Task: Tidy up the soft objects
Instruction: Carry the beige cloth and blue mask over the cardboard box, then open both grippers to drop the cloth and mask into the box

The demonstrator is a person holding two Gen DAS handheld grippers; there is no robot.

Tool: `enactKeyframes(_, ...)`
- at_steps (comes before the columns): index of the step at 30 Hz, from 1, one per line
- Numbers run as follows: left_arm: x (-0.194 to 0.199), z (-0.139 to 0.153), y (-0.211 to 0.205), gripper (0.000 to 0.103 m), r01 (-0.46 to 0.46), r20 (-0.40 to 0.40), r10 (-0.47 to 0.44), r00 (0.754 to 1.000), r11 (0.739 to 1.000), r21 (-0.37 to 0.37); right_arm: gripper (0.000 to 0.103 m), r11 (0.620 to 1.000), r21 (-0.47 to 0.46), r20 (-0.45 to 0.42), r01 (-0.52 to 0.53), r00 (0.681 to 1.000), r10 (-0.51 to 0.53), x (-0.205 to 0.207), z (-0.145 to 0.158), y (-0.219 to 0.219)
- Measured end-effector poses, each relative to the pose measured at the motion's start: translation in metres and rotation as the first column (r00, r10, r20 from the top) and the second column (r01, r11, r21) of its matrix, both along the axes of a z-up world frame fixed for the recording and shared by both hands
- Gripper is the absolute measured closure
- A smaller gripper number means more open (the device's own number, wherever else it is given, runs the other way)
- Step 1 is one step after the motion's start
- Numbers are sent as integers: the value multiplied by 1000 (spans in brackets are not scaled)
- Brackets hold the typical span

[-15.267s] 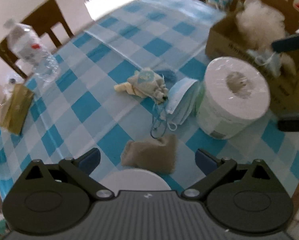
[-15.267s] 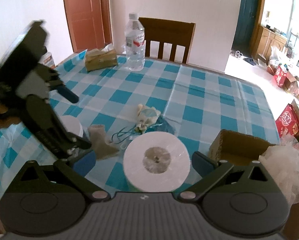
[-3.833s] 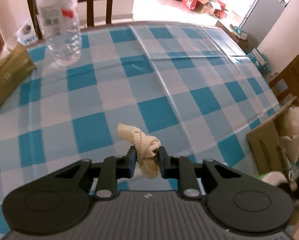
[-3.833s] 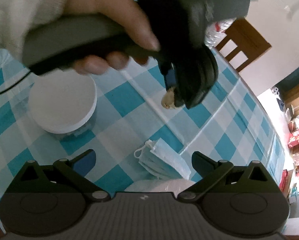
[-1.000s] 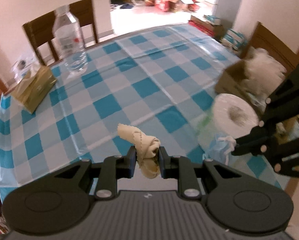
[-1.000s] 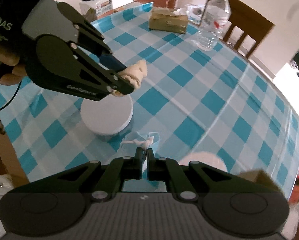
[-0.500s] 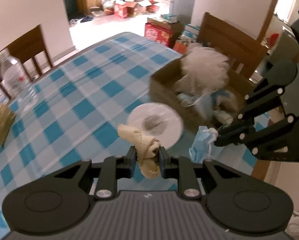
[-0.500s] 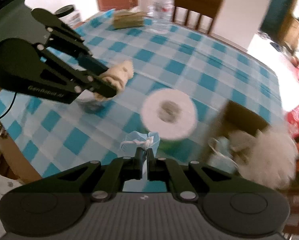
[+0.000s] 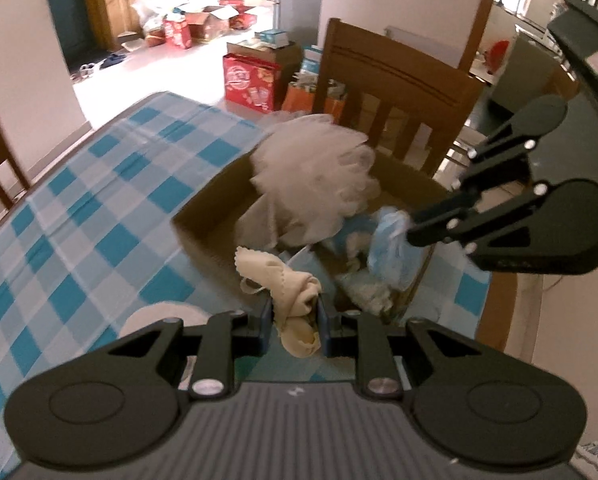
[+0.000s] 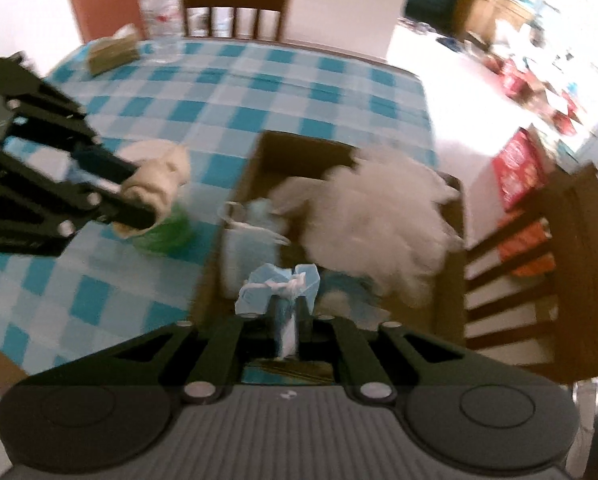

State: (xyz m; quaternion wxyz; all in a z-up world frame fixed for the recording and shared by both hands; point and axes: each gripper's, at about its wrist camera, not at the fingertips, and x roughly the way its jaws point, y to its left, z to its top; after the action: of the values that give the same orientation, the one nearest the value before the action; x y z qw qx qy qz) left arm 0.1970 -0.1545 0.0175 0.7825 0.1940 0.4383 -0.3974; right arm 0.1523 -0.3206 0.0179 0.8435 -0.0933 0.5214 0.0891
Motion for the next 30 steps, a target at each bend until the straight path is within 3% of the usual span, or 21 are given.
enactKeyframes(2,0,-2,-14,82,12,-3,-12,1000,1000,0,53,1000,-6,10,27,1000,-27,0,-5,-13)
enactKeyframes(4,0,-4,-27,82,25,-4,-25,1000,1000,0,48,999,4,12,53,999,-53,0,-8,-24)
enactKeyframes(6,-1,-6,-39,82,36,-7,-36,999,999,-1,31,996,15,15,83,996,-83,-2,-10,-34)
enactKeyframes(9,0,-10,-57,81,52,-14,-52,999,999,-4,19,994,28,28,103,994,-104,-9,-10,-43)
enactKeyframes(13,1,-17,-80,72,65,-13,-66,998,998,-7,11,991,49,39,126,991,-128,-16,-10,-52)
enactKeyframes(15,1,-22,-88,44,66,-9,-66,998,998,-11,11,990,42,44,138,989,-140,-18,-11,-54)
enactKeyframes(16,1,-24,-90,39,60,-3,-60,998,998,-20,11,989,40,43,142,989,-144,-19,-12,-55)
enactKeyframes(18,1,-25,-91,17,35,24,-34,999,999,-35,10,988,26,46,150,987,-151,-19,-14,-57)
enactKeyframes(23,-3,-20,-80,5,-33,105,43,994,995,-99,7,983,40,47,180,982,-182,-22,-16,-62)
enactKeyframes(27,-9,-15,-66,3,-95,165,116,980,987,-132,1,972,31,61,233,970,-235,-22,-19,-63)
enactKeyframes(30,-12,-13,-51,3,-171,171,196,966,974,-149,0,945,44,63,325,943,-327,-23,-22,-63)
